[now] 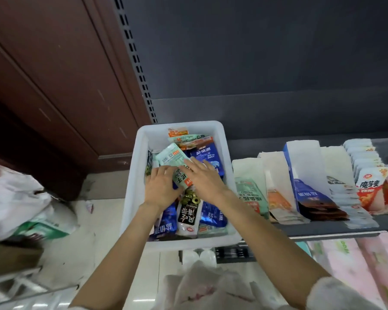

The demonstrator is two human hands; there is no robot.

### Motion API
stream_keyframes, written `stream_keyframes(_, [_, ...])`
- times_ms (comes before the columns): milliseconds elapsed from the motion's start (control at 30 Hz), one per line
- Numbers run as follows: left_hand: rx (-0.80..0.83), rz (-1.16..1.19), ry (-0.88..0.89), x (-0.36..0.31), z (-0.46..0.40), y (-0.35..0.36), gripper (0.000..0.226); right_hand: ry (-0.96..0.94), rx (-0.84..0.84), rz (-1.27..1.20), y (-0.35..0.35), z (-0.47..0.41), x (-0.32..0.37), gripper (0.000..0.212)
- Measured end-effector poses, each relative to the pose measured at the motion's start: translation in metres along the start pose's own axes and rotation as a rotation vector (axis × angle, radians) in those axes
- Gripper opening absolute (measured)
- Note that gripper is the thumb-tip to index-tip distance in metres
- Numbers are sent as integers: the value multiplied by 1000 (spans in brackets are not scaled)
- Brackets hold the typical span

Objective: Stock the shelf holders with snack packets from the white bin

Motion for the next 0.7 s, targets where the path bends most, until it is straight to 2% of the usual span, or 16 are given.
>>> stream_keyframes(100, [53, -10, 25, 4, 0, 9, 68, 1, 24, 109, 9, -10, 6, 79])
stream_keyframes(267, [73, 72, 71, 10, 1, 13, 71, -25, -19, 160, 3, -3, 8, 36])
stream_keyframes(333, [36, 252, 122, 6, 2, 2, 69, -27, -106, 107, -14, 9, 7, 21])
stream_keyframes(400, [-64, 507, 176, -1, 6, -19, 61, 65, -342, 32, -45, 25, -1, 7])
stream_keyframes(433, [-108, 629, 178, -4, 7, -30, 54, 132, -486, -50, -60, 35, -9, 1])
stream_keyframes(467, [-134, 726, 169, -8, 8, -38, 48, 213, -607, -161, -73, 46, -19, 8])
stream_keyframes(500, [-147, 786, 166, -13, 9, -45, 44, 293, -637, -331, -82, 55, -29, 16])
stream_keyframes(600, [-121, 862, 189, -33, 3, -55, 43, 522, -500, -1005, -82, 76, -61, 18])
stream_keyframes(700, [-45, 1036, 158, -53, -4, -49, 45, 657, -464, -1318, -79, 102, -82, 16])
Point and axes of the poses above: each hand's wrist, its own z-axis away from the middle knuckle, its own y-axis out of the palm, x = y × z, the point moved 6 cm from there along -z, towards the middle knuckle, and after that the axes turned 3 degrees about y, right-handed, at the moved point
